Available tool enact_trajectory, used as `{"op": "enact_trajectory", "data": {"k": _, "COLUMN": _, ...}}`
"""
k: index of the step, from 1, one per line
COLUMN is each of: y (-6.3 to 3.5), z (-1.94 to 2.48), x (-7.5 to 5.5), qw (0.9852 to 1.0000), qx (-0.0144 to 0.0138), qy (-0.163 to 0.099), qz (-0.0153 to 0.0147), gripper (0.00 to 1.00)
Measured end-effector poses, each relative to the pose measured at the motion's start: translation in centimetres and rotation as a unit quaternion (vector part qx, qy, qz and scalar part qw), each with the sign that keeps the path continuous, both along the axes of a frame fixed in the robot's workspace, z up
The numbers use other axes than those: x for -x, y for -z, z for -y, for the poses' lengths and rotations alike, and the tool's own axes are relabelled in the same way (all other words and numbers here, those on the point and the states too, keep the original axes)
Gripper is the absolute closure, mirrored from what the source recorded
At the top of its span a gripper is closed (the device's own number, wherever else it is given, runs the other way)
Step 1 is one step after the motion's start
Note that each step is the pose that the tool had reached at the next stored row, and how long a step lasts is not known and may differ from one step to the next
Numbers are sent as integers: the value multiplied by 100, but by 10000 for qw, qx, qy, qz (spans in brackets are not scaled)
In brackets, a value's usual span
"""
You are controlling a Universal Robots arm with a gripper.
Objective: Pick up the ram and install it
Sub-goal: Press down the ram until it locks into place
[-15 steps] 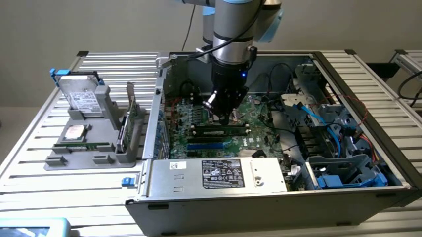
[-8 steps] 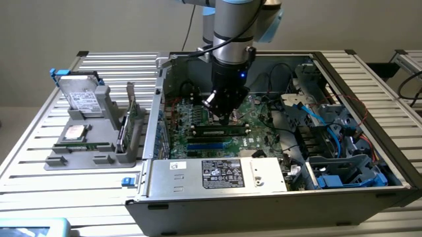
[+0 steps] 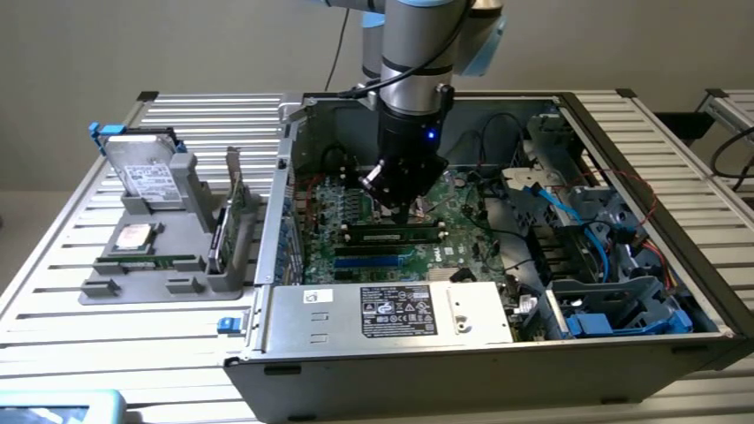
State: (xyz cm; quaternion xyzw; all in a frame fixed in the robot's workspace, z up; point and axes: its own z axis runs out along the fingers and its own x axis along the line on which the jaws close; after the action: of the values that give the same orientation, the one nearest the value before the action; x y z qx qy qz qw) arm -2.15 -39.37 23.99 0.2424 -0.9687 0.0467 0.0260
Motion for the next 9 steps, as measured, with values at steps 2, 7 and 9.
{"op": "enact_trajectory", "data": {"k": 2, "y": 0, "z": 0, "x": 0, "qw": 9999, "qx": 0, "qy": 110, "qz": 9, "gripper": 89}}
{"op": "enact_trajectory", "data": {"k": 7, "y": 0, "z": 0, "x": 0, "qw": 9993, "qx": 3, "qy": 384, "qz": 24, "gripper": 89}}
{"op": "enact_trajectory", "data": {"k": 9, "y": 0, "z": 0, "x": 0, "qw": 9987, "qx": 4, "qy": 500, "qz": 27, "gripper": 89}}
